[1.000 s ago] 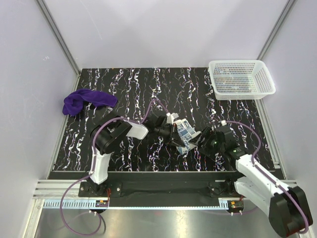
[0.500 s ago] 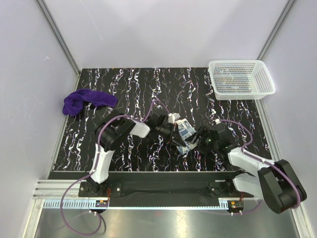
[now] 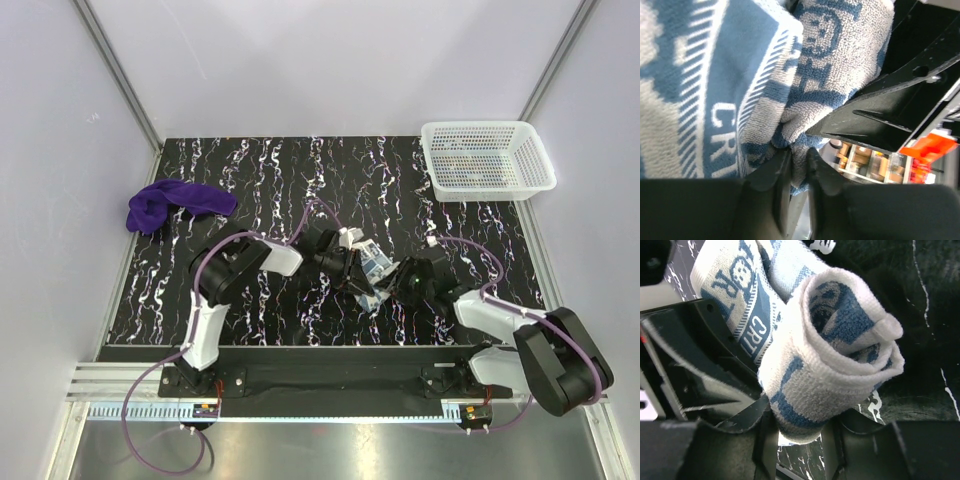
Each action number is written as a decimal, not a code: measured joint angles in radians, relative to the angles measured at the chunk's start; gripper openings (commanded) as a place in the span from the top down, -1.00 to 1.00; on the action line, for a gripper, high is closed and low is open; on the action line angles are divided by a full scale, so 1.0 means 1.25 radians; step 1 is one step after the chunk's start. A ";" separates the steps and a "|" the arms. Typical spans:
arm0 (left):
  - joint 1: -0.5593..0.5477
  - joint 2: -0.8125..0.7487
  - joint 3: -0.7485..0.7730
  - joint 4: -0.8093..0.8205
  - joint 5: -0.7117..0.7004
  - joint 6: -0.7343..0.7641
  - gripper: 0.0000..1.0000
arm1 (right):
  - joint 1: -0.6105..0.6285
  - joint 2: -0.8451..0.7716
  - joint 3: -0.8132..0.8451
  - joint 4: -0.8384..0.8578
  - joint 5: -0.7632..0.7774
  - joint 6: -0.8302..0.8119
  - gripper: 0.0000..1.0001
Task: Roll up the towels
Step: Roll the towel
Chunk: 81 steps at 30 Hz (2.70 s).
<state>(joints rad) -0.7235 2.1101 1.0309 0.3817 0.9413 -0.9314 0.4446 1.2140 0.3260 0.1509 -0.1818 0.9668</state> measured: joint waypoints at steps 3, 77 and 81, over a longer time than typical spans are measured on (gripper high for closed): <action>-0.002 -0.041 -0.001 -0.073 -0.050 0.055 0.19 | 0.002 0.018 0.034 -0.035 -0.008 -0.020 0.42; -0.368 -0.319 -0.046 -0.448 -1.064 0.439 1.00 | -0.136 0.185 0.475 -0.541 0.032 -0.233 -0.88; -0.327 -0.352 -0.091 -0.402 -0.996 0.400 1.00 | -0.174 0.120 0.492 -0.555 0.070 -0.233 -0.88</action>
<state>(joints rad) -1.1320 1.6695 0.9169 -0.1204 -0.3035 -0.4309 0.2272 1.3636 0.9405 -0.5423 -0.0948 0.6750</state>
